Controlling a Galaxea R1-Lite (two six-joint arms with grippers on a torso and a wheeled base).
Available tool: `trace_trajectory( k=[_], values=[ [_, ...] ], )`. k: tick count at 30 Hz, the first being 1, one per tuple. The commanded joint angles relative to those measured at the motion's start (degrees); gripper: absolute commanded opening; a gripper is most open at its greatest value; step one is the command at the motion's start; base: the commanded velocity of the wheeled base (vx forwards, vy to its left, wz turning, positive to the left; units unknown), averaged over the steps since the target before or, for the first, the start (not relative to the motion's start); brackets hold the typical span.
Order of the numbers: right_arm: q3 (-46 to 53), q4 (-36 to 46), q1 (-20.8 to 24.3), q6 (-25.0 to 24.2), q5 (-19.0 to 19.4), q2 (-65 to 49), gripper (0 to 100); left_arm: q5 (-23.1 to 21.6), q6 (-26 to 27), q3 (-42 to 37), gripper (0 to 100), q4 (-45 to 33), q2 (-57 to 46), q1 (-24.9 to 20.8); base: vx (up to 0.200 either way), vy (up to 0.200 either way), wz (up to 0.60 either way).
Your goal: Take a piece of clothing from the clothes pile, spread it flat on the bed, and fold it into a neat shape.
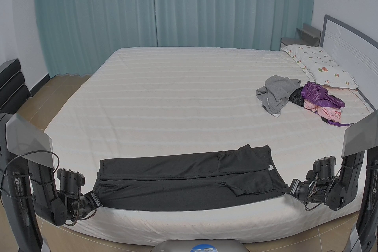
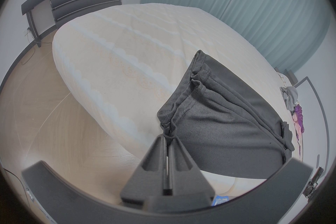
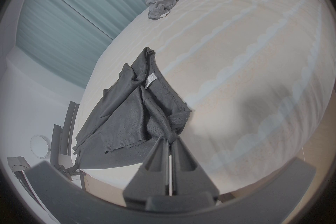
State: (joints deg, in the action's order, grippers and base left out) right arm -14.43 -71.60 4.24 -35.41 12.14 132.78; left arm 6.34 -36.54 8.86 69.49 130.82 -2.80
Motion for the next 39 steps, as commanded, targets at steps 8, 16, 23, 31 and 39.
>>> trace_trajectory(
  k=[8,16,23,31,39],
  values=[
    [5.9,0.3,-1.1,1.1,0.8,-6.3,0,0.1,0.4,0.1,0,0.0,-1.6,0.4,0.0,0.0,0.0],
    [8.5,0.0,-2.1,5.1,1.5,-5.7,0,-0.1,2.3,-0.9,0,0.0,-2.1,1.0,0.0,0.0,0.0],
    [9.0,-2.5,-2.1,7.2,1.8,-1.2,0,-0.8,3.3,-2.1,0,0.0,-0.8,0.9,0.0,0.0,0.0],
    [9.7,-7.2,-2.7,6.8,2.1,-1.1,100,-1.3,3.2,-2.1,100,0.0,-1.9,1.0,0.0,0.0,0.0],
    [8.1,-11.0,-7.1,6.5,3.4,-4.8,100,-5.3,2.5,0.5,100,0.0,-8.8,4.5,0.0,0.0,0.0]
  ],
)
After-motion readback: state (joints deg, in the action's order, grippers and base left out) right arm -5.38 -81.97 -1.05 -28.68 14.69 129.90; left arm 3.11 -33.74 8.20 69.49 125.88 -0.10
